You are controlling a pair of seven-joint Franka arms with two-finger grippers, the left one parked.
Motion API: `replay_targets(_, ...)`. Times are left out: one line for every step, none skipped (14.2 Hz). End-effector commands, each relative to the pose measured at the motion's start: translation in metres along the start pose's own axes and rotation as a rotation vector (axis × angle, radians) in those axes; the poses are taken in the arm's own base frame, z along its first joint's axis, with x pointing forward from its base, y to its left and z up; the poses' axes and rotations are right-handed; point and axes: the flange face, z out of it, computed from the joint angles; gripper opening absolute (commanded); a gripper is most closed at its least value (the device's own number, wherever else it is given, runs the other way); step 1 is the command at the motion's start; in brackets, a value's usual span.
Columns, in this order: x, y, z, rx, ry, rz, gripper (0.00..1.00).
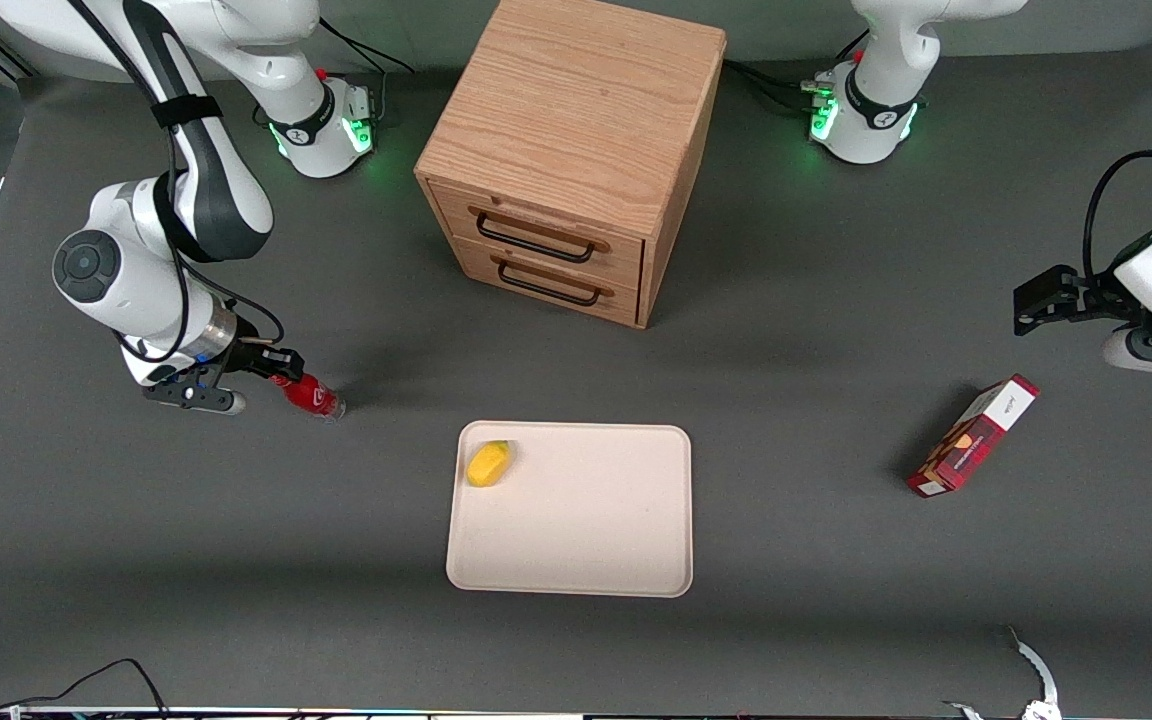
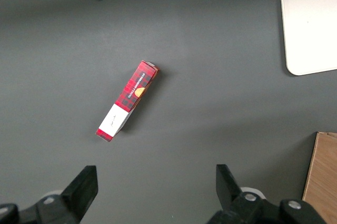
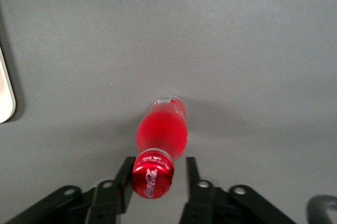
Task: Place coke bottle on tray
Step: 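Close the right gripper on the bottle's cap end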
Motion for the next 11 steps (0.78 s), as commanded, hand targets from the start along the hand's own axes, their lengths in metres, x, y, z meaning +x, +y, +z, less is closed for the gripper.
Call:
replay_targets(-0.003, -0.005, 0.0, -0.016, 0.019, 0.004, 0.0)
replay_targets(-0.004, -0.006, 0.0, -0.017, 0.021, -0.001, 0.0)
replay_targets(-0.003, -0.007, -0.003, -0.026, 0.027, -0.013, 0.0)
replay_targets(-0.002, -0.012, -0.008, -0.031, 0.035, -0.03, 0.0)
replay_targets(0.004, -0.016, -0.019, -0.029, 0.052, -0.039, 0.0)
replay_targets(0.011, -0.022, -0.041, -0.038, 0.045, -0.05, 0.0)
replay_targets(0.017, -0.027, -0.065, -0.067, 0.03, -0.071, 0.0)
replay_targets(0.023, -0.032, -0.095, -0.085, 0.02, -0.083, 0.0)
replay_targets(0.029, -0.034, -0.126, -0.092, 0.006, -0.12, 0.0)
replay_targets(0.034, -0.035, -0.151, -0.09, 0.004, -0.133, 0.0)
replay_targets(0.037, -0.037, -0.173, -0.086, 0.008, -0.132, 0.0)
